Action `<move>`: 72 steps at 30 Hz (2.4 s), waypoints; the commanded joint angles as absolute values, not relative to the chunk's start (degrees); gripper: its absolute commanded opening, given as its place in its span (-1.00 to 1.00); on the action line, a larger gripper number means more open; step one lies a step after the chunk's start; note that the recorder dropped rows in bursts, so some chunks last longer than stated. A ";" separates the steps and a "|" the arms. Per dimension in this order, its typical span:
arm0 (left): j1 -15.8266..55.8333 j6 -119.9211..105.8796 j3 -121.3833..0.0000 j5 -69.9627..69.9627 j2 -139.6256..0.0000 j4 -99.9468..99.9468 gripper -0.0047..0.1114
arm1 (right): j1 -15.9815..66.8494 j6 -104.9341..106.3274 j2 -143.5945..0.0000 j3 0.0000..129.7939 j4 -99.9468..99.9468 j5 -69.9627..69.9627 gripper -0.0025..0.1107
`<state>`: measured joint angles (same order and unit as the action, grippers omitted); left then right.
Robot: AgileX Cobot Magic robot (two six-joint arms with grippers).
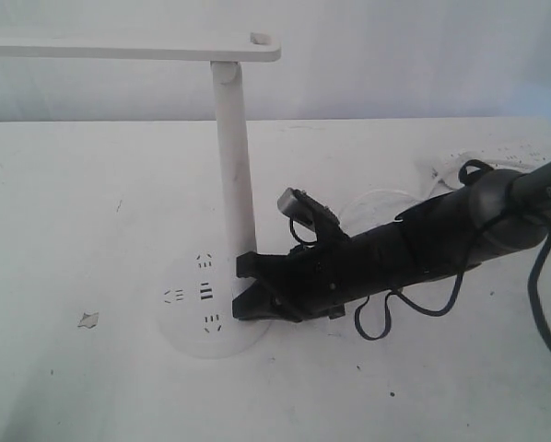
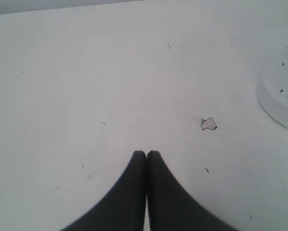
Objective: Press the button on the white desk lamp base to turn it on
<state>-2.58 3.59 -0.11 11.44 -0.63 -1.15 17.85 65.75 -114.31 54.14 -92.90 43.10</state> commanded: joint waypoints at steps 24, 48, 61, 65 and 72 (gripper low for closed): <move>-2.71 3.59 0.00 11.30 -0.70 -0.89 -0.92 | 17.99 65.13 -113.89 56.57 -86.23 39.54 -0.96; -2.71 3.59 0.00 11.30 -0.70 -0.89 -0.92 | 17.99 64.15 -108.27 56.57 -85.28 40.17 -0.96; -2.71 3.59 0.00 11.30 -0.70 -0.89 -0.92 | 17.48 56.61 -66.73 41.84 -61.56 9.61 -0.96; -2.71 3.59 0.00 11.30 -0.70 -0.89 -0.92 | 17.48 56.74 -50.92 39.27 -61.45 0.94 -0.96; -2.71 3.59 0.00 11.30 -0.70 -0.89 -0.92 | 17.48 56.74 -35.36 39.27 -61.33 -0.39 -0.96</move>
